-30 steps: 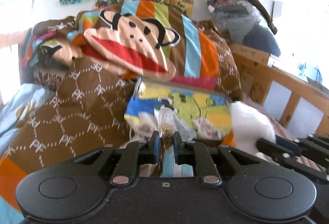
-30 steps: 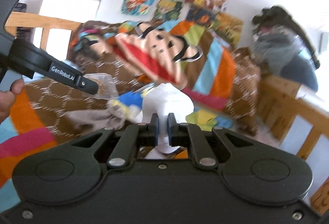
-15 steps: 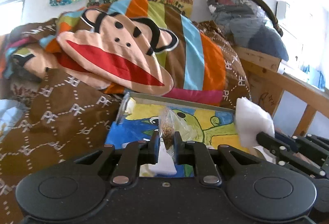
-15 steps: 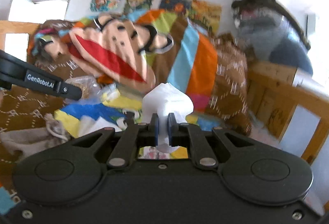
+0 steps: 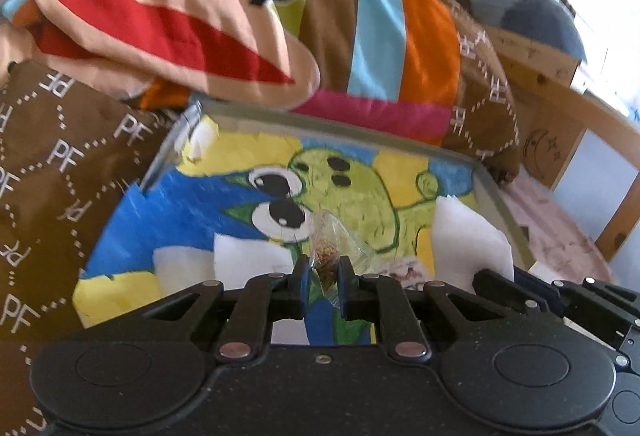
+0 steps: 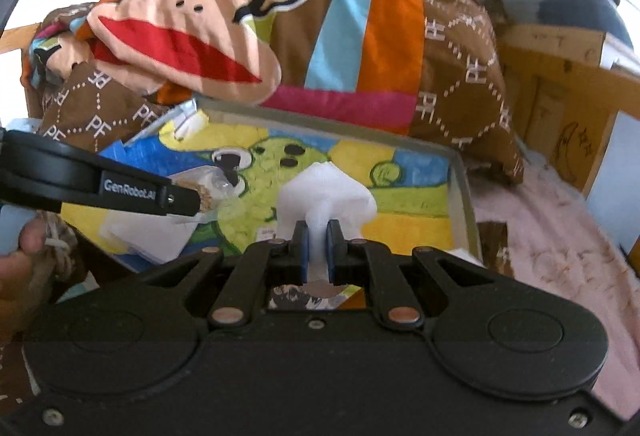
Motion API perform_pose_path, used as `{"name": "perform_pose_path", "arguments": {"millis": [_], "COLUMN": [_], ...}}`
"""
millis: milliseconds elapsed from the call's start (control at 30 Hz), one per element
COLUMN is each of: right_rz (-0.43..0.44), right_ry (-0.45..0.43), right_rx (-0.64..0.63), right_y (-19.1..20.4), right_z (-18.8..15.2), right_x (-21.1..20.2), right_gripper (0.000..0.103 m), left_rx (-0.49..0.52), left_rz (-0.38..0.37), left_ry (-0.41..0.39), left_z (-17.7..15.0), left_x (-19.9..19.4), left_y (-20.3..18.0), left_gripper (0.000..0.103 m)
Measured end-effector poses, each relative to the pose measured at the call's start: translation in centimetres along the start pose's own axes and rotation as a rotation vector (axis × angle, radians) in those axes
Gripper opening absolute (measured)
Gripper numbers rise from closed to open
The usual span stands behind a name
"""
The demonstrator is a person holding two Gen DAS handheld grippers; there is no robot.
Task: Organize soft objects
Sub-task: 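Lower both tools over the frog tray and open them to drop the items, then raise both open tools up away from the tray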
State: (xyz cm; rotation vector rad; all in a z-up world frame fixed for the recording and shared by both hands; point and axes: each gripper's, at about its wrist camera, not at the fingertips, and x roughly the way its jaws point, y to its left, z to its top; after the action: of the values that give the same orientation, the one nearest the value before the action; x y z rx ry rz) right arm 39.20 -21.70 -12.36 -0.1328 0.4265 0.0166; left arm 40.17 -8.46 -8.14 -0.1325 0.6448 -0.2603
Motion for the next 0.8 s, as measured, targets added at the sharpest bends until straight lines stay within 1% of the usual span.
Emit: {"name": "perform_pose_path", "arguments": {"millis": [200,300,333,400,433,500,533,567,633,700,733,767,800], "right_rz": [0.008,0.008,0.007,0.002,-0.002,-0.010,-0.013,-0.015,-0.023,-0.028,-0.031,-0.035,-0.042], "right_ry": [0.025,0.027,0.026,0.023,0.021,0.014,0.007,-0.002,-0.019,-0.039,-0.050,-0.064,-0.079], "right_rx": [0.002,-0.002,-0.006,-0.010,-0.011,-0.009,-0.006,-0.005,-0.006,-0.001,0.003,0.009,0.016], "right_y": [-0.2,-0.1,0.0,0.0,0.3,0.2,0.1,0.0,-0.1,-0.2,-0.3,-0.4,-0.5], "right_z": [-0.2,-0.2,-0.2,-0.1,0.1,0.4,0.6,0.8,1.2,1.7,2.0,2.2,2.5], "right_x": [1.5,1.6,1.6,1.4,0.6,-0.3,-0.6,-0.9,-1.4,-2.1,-2.5,-2.8,-3.3], "right_gripper": [0.007,0.010,0.012,0.019,0.022,0.032,0.035,0.041,0.046,0.055,0.059,0.067,0.071], "left_rx": [0.023,0.014,0.010,0.003,0.002,0.002,0.003,0.003,-0.005,-0.015,-0.023,-0.029,-0.034], "left_rz": [0.019,0.030,0.027,0.025,0.023,0.024,0.027,0.029,0.029,0.032,0.035,0.040,0.046], "left_ry": [0.053,0.075,0.080,0.082,0.080,0.071,0.064,0.056,0.032,0.003,-0.017,-0.039,-0.063], "left_z": [-0.3,-0.2,-0.1,0.1,0.2,0.6,0.7,1.0,1.6,2.3,2.6,3.0,3.3], "left_x": [1.2,1.4,1.4,1.1,0.9,0.4,0.1,-0.3,-1.2,-2.3,-3.0,-3.6,-4.4], "left_y": [-0.3,-0.1,-0.1,0.0,0.0,0.0,0.1,0.1,0.4,0.7,0.9,1.1,1.2], "left_gripper": [0.017,0.021,0.024,0.025,0.027,0.030,0.032,0.033,0.037,0.041,0.046,0.050,0.052]}}
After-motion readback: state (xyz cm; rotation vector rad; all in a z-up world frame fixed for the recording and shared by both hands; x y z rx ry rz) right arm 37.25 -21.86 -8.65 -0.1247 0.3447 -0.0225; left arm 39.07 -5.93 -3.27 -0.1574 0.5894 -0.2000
